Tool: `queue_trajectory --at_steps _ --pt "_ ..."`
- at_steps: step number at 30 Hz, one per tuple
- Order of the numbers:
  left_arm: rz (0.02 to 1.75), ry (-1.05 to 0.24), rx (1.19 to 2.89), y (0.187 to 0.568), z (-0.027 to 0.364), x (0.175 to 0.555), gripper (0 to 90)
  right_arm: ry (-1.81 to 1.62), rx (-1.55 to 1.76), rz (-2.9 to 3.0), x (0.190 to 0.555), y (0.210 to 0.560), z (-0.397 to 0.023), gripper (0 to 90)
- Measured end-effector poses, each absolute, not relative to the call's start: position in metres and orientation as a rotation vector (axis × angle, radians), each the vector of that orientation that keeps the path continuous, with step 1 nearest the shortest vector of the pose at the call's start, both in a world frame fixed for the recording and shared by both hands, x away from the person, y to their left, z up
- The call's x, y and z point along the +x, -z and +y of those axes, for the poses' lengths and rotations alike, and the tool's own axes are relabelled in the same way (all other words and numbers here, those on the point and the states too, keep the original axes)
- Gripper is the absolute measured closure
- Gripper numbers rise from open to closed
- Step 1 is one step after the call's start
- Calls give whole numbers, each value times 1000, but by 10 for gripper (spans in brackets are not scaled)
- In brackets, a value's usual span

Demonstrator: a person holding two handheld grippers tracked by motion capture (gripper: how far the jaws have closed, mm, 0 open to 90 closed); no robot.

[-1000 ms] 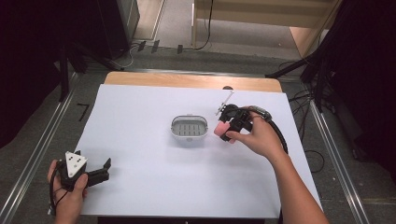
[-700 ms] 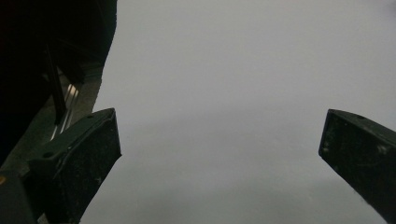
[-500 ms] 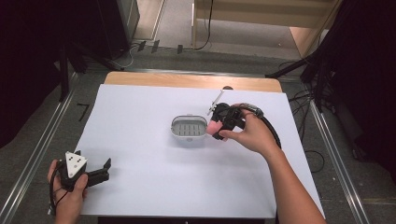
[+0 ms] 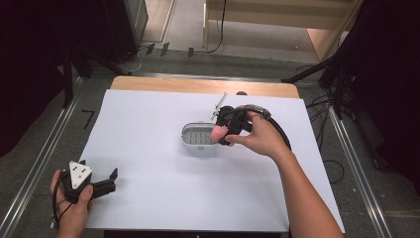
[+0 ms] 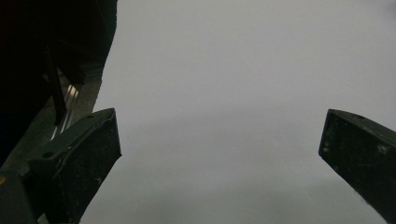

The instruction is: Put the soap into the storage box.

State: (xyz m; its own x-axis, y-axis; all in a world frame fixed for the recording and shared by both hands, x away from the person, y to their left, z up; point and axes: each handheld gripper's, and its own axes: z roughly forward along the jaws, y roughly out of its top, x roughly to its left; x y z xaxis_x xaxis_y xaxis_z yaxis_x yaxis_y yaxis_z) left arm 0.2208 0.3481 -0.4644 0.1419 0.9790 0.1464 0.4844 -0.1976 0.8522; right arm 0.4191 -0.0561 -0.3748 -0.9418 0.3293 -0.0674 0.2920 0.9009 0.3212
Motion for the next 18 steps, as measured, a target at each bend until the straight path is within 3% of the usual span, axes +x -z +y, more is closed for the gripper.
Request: queue_trajectory --at_steps 18 --pt "1409 -962 1770 464 349 221 0 -452 343 2963 424 374 -26 386"
